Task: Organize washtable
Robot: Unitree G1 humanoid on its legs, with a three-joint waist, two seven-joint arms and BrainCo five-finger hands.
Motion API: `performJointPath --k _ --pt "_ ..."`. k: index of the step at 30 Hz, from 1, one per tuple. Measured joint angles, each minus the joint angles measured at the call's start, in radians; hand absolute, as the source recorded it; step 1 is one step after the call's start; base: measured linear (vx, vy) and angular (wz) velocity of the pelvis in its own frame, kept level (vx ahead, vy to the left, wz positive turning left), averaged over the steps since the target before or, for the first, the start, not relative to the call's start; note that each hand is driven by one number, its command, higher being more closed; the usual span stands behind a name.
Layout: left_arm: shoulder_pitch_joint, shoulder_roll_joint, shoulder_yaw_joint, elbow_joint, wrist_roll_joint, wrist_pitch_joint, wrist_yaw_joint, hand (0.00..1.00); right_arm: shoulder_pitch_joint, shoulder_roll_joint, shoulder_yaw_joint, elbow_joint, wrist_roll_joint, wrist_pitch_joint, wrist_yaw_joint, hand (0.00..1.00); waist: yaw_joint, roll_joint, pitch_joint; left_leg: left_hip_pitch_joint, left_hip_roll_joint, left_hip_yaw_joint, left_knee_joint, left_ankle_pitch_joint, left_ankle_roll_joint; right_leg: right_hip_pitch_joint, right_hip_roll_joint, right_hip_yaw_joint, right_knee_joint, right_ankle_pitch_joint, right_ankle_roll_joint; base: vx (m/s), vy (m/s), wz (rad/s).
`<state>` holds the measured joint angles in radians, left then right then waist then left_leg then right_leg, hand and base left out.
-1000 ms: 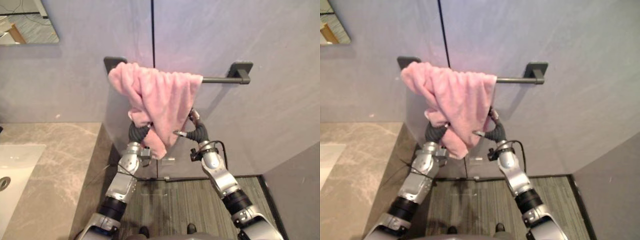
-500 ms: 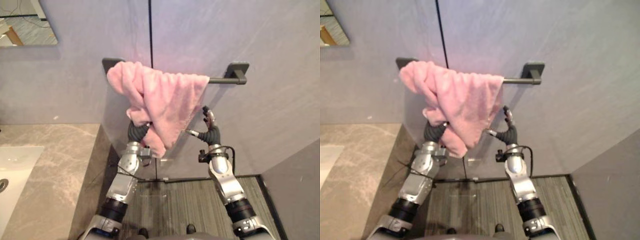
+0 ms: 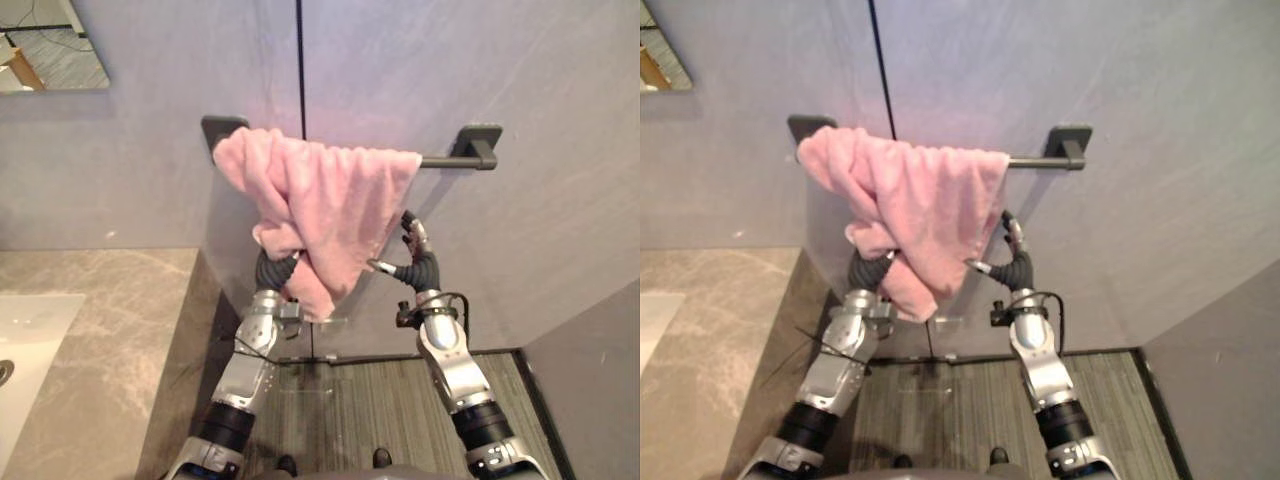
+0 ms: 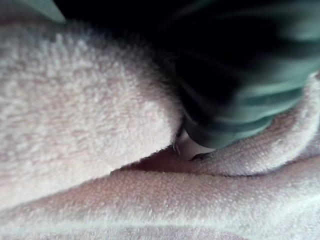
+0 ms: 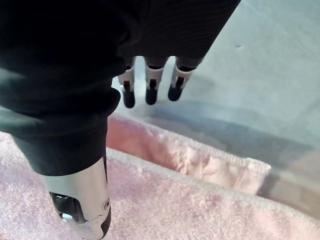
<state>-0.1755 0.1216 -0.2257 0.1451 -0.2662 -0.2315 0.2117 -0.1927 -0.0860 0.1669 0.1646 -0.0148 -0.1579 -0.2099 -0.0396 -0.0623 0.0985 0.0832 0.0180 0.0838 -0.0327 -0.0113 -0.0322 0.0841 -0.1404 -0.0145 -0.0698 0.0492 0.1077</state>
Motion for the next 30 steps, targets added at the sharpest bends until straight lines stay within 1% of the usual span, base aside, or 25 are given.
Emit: performJointPath --k 4,8,9,15,16,20,22,24,27,30 --pt "0.0 0.0 -0.002 0.0 -0.001 0.0 -0.015 1.0 -0.002 -0.006 0.012 0.015 0.013 0.0 0.018 0.0 0.001 -0.001 -0.001 0.0 0.0 -0.002 -0.001 0.001 0.0 0.0 0.0 -0.001 0.0 0.0 0.0 0.0 0.0 0.0" --pt "0.0 0.001 -0.008 0.0 -0.003 0.0 -0.015 1.0 -0.031 -0.02 0.038 0.055 0.026 0.003 0.018 0.0 0.001 -0.002 -0.001 -0.002 0.0 -0.006 -0.005 0.005 0.0 0.0 0.0 -0.006 0.001 0.0 0.0 0.0 0.0 0.02" --pt "0.0 0.0 -0.009 0.0 -0.006 0.0 -0.015 1.0 -0.049 -0.022 0.04 0.078 0.033 0.009 0.017 0.0 0.002 -0.002 -0.001 -0.003 0.0 -0.008 -0.005 0.006 0.0 -0.001 0.0 -0.008 0.001 0.0 0.0 0.0 0.0 0.05" --pt "-0.001 0.0 -0.01 0.0 -0.018 0.0 -0.015 1.0 -0.078 -0.036 0.039 0.117 0.046 0.009 0.007 0.0 0.003 -0.004 -0.001 -0.012 0.0 -0.017 -0.006 0.013 0.0 -0.005 0.0 -0.015 0.002 0.0 0.0 0.0 0.0 0.05" --pt "-0.002 0.0 -0.012 0.0 -0.019 0.0 -0.015 1.0 -0.087 -0.04 0.039 0.131 0.046 0.01 0.004 1.0 0.003 -0.005 -0.001 -0.012 0.0 -0.018 -0.006 0.014 -0.001 -0.005 0.0 -0.015 0.002 0.0 0.0 -0.01 -0.006 0.05" --pt "-0.017 0.0 -0.025 -0.001 -0.035 0.0 -0.014 1.0 -0.13 -0.04 0.039 0.192 0.072 0.015 -0.006 1.0 0.008 -0.017 0.001 -0.025 0.0 -0.025 -0.007 0.021 -0.002 -0.017 0.002 -0.016 0.009 0.0 0.0 -0.04 -0.022 0.05" --pt "-0.029 -0.001 -0.043 -0.011 -0.039 0.0 -0.014 1.0 -0.143 -0.04 0.04 0.225 0.086 0.026 -0.003 1.0 0.022 -0.021 0.001 -0.026 0.0 -0.027 -0.007 0.021 -0.002 -0.018 0.002 -0.017 0.009 0.0 -0.001 -0.05 -0.026 0.02" --pt "-0.03 -0.001 -0.048 -0.025 -0.039 0.0 -0.015 1.0 -0.15 -0.038 0.043 0.237 0.097 0.031 -0.002 1.0 0.028 -0.022 0.001 -0.028 0.0 -0.029 -0.007 0.021 -0.002 -0.019 0.002 -0.019 0.009 0.0 -0.001 -0.03 -0.023 0.03" --pt "-0.037 -0.001 -0.047 -0.029 -0.043 0.0 -0.014 1.0 -0.167 -0.037 0.049 0.246 0.128 0.033 0.001 1.0 0.031 -0.023 0.001 -0.034 0.0 -0.032 -0.004 0.023 -0.002 -0.021 0.001 -0.023 0.009 0.0 -0.001 -0.02 -0.014 0.03" --pt "-0.04 -0.001 -0.047 -0.029 -0.046 0.0 -0.015 1.0 -0.175 -0.037 0.05 0.246 0.142 0.033 0.018 1.0 0.032 -0.025 0.001 -0.034 0.0 -0.032 -0.004 0.023 -0.002 -0.021 0.002 -0.023 0.009 0.0 -0.001 0.0 0.0 0.0"
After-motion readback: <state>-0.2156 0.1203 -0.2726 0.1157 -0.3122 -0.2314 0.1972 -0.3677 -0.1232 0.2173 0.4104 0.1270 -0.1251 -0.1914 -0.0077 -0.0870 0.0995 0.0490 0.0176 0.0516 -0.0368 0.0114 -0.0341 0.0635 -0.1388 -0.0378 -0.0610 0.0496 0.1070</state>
